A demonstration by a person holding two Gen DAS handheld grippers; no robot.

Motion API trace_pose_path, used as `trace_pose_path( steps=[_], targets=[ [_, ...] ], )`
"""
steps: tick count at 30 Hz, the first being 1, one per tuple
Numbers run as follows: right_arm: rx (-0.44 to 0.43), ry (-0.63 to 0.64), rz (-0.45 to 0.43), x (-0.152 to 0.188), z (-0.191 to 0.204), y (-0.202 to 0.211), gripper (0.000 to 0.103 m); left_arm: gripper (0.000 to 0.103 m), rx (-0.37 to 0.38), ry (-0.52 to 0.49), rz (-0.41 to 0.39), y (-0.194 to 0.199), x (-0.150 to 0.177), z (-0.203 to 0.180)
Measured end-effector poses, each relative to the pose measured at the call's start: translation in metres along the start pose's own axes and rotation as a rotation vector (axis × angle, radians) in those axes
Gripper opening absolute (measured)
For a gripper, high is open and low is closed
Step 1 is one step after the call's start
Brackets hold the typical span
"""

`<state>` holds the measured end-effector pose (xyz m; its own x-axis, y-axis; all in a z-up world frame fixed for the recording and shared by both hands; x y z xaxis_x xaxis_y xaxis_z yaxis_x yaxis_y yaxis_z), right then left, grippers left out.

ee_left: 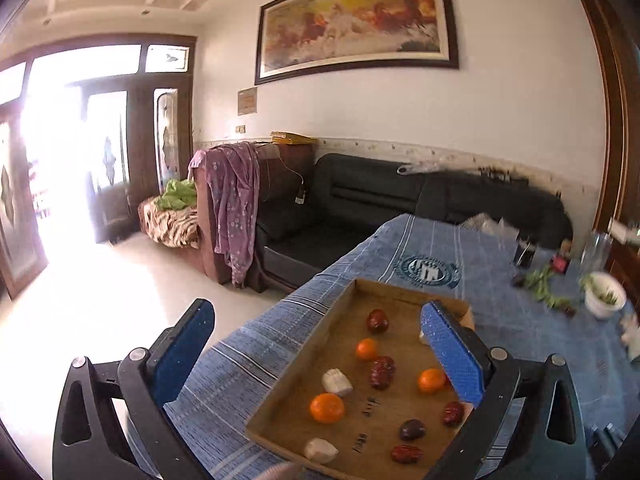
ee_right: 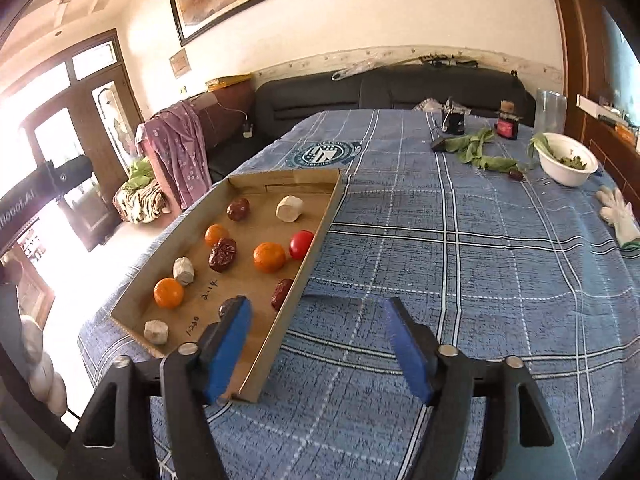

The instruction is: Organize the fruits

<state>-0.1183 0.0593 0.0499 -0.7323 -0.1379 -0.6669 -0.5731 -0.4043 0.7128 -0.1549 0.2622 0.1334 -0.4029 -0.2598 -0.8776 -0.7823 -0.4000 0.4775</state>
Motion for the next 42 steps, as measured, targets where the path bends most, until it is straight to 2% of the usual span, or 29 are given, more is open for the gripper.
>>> trace_pose_path(
  steps=[4,7,11,15,21,42],
  targets=[
    [0.012,0.03,-0.009,0.008,0.006,0.004,0.079,0.103,-0.007,0.013,-0.032,0.008,0.009,0.001],
    [0.022,0.042,-0.01,0.013,0.007,0.004,0.082,0.103,-0.002,-0.035,0.01,0.006,0.013,-0.007],
    [0.066,0.044,-0.018,0.015,0.003,0.006,0.084,0.103,0.067,-0.068,0.084,0.001,0.023,-0.017],
    [0.099,0.045,-0.032,0.015,-0.001,0.009,0.088,0.103,0.084,-0.102,0.125,-0.003,0.032,-0.026],
    [0.122,0.051,-0.018,0.018,-0.002,0.004,0.092,0.103,0.101,-0.129,0.169,-0.011,0.043,-0.034],
    [0.147,0.05,0.047,0.028,-0.007,-0.015,0.094,0.103,0.162,-0.135,0.286,-0.031,0.063,-0.037]
  ],
)
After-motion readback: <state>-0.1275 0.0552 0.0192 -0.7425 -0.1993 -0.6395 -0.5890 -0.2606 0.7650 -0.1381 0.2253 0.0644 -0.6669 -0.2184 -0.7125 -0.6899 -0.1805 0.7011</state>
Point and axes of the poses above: each gripper's, at about its wrist camera, not at the fingertips, and y roughly against the way its jaws point, z to its left, x to its underside, the point moved 6 cm from there along -y, roughly the way its jaws point, and after that the axes turned 7 degrees about z, right-handed, at the moved point
